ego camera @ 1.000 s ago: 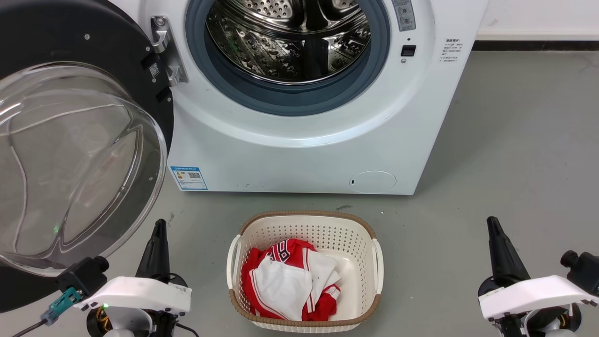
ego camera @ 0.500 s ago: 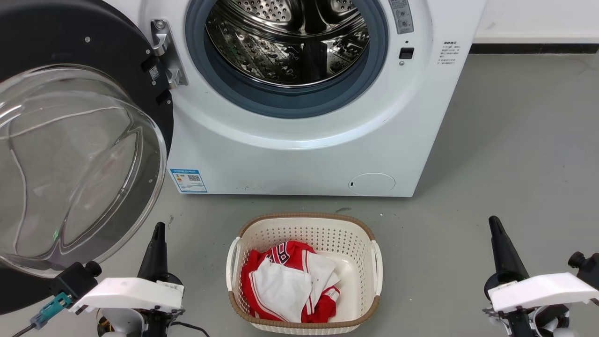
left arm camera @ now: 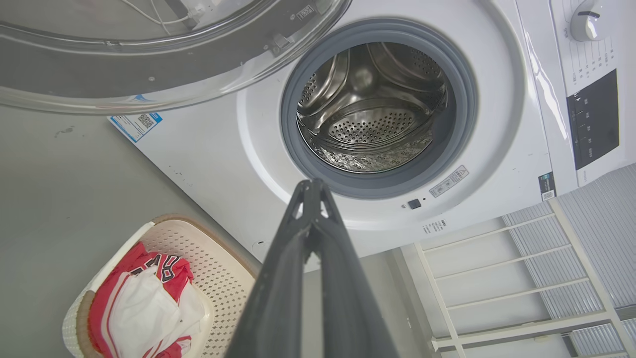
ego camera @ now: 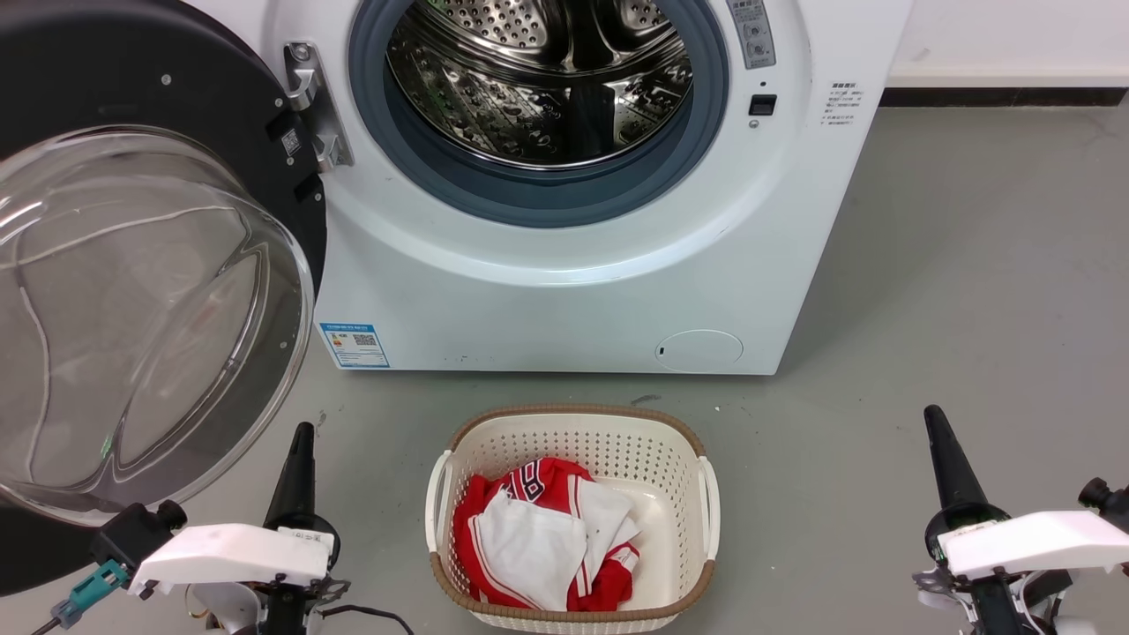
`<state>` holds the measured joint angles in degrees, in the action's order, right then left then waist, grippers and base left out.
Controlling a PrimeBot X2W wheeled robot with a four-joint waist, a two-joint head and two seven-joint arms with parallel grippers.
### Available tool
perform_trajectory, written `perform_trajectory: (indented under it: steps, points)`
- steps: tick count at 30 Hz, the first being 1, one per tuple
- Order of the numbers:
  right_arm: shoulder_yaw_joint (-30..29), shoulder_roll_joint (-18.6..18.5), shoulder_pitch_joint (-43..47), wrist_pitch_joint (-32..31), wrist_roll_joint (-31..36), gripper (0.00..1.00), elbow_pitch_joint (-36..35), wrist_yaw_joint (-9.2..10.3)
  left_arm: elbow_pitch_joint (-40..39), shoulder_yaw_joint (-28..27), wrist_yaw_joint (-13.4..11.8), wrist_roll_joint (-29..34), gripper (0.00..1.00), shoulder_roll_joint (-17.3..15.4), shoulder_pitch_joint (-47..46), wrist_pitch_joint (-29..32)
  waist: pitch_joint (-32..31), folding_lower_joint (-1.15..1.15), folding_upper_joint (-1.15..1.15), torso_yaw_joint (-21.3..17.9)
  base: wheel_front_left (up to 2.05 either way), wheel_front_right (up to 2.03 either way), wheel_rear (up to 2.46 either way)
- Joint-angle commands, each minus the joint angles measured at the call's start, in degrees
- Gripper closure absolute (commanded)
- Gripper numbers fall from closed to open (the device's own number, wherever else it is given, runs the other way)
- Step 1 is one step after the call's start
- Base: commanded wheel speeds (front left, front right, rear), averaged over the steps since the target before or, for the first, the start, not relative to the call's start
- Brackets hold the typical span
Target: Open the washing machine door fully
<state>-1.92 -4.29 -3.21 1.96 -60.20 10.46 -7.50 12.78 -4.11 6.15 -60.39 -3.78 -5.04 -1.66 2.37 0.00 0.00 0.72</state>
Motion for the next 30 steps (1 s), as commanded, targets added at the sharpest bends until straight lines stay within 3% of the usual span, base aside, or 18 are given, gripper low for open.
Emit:
perform_trajectory:
  steps: [1, 30]
  points:
    - [-0.21, -0.40, -1.25, -0.31, -1.70, 1.00, -0.27, 0.00, -0.34, -0.29, 0.38, -1.50, 1.00, -0.10, -1.32, 0.41, -0.04, 0.00, 0.00, -0.01, 0.00, 0.00, 0.00]
    - [-1.49, -0.28, -2.30, -3.84, -18.91, 1.00, 1.73, 0.00, 0.56, -1.45, 0.94, -17.74, 1.00, 0.44, -1.36, 4.64, -1.03, 0.00, 0.00, -0.34, 0.00, 0.00, 0.00]
